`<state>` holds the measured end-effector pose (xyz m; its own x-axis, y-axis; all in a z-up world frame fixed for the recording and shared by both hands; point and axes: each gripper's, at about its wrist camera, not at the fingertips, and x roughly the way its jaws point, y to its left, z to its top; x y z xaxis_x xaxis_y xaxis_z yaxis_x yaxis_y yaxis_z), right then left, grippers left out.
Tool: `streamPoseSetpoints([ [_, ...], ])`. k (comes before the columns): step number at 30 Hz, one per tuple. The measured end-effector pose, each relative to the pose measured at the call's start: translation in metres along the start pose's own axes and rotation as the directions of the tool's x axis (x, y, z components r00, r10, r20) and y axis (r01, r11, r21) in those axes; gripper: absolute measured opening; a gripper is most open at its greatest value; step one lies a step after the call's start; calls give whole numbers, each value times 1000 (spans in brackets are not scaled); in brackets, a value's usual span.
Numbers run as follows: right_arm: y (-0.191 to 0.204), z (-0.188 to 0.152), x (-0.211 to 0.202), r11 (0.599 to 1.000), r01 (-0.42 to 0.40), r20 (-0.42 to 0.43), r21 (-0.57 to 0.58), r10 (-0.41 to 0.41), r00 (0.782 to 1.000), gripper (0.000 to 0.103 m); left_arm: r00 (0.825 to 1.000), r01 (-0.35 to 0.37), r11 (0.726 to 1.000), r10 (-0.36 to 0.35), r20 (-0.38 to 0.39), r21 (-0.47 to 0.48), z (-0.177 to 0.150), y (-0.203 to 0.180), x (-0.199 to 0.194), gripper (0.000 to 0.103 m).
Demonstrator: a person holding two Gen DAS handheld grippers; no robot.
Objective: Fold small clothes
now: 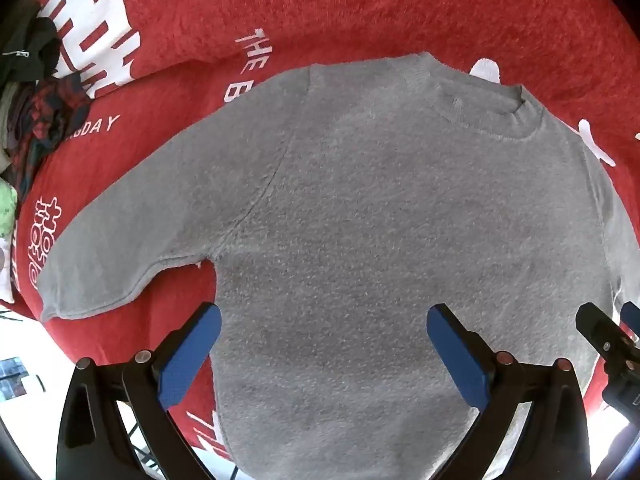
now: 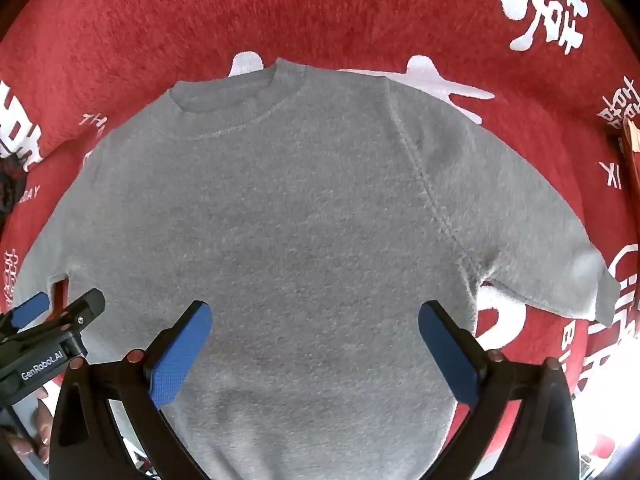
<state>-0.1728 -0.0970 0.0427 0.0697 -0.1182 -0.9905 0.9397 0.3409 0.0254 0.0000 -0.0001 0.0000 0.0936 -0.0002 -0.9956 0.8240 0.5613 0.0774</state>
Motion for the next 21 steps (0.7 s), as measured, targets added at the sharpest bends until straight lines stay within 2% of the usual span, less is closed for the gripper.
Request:
streamPoseSetpoints([
  [21, 8, -5, -2, 1000, -5, 1, -5, 5, 1000, 103, 1000, -4, 1000, 4, 12, 2, -2, -2, -5, 103],
])
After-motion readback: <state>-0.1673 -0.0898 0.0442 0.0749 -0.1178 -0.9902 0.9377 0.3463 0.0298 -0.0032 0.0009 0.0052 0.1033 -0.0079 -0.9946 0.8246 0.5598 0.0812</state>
